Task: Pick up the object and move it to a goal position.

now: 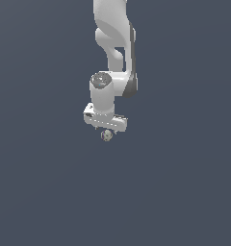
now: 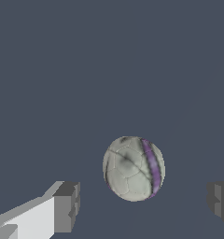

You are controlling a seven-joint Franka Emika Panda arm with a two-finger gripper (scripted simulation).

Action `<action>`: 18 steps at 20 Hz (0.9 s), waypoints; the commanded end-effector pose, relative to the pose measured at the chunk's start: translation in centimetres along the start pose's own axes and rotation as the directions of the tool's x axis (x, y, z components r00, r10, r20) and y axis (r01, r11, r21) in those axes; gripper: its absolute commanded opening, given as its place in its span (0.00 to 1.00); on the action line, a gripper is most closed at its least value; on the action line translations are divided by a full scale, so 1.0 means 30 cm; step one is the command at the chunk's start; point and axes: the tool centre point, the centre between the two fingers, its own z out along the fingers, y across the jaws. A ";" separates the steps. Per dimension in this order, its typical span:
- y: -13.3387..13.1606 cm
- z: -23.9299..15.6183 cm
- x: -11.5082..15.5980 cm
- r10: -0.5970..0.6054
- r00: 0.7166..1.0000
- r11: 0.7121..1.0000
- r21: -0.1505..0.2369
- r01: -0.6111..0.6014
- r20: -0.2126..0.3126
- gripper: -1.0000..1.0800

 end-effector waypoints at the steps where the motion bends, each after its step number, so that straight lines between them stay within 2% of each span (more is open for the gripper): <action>1: 0.005 0.009 -0.009 0.012 1.000 1.000 0.000 -0.012 0.001 0.96; 7: 0.004 0.025 -0.008 0.008 1.000 1.000 0.000 -0.008 0.001 0.96; 18: 0.006 0.168 -0.013 0.013 1.000 1.000 0.000 -0.013 0.001 0.96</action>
